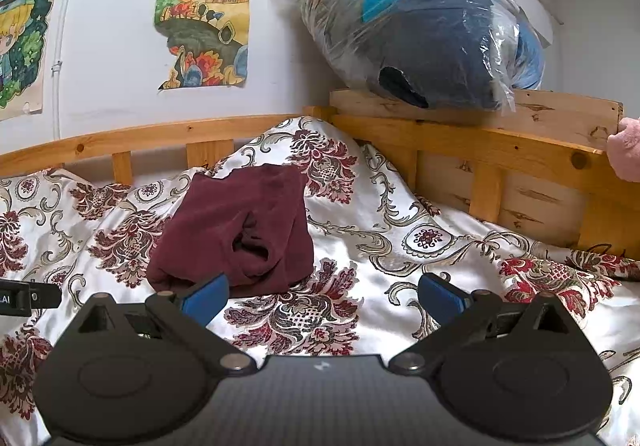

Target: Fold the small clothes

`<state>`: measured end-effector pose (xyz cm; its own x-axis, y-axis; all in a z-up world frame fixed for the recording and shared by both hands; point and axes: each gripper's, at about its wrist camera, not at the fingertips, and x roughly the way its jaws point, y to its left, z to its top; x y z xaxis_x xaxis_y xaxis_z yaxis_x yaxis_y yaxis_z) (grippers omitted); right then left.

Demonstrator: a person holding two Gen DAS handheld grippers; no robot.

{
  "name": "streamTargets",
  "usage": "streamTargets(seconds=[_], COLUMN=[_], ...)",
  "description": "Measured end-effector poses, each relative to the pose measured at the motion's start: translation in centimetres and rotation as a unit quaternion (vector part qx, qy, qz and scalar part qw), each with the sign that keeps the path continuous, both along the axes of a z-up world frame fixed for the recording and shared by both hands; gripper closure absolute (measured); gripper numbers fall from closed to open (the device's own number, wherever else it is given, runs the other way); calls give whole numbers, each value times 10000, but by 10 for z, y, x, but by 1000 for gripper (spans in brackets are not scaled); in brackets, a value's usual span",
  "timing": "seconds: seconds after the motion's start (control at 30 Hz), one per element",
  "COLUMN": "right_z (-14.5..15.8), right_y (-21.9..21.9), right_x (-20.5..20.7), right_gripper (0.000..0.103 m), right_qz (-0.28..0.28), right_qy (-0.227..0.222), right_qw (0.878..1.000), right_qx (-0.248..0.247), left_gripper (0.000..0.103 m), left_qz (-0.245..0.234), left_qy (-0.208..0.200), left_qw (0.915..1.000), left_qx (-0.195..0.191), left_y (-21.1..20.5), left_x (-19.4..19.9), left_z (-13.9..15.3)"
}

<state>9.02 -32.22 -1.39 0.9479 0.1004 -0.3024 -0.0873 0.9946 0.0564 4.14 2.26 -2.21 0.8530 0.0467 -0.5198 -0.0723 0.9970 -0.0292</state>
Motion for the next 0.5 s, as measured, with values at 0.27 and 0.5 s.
streamTargets(seconds=[0.27,0.5], right_z=[0,0], right_y=[0,0], right_x=[0,0], right_gripper=[0,0], right_qz=[3,2], right_qy=[1,6], right_qw=[10000,10000], right_qx=[4,-1], left_gripper=[1,1], left_qz=[-25,-26], left_qy=[4,14], left_qw=[10000,10000], left_qx=[10,3], left_y=[2,2], left_x=[0,0], left_z=[0,0])
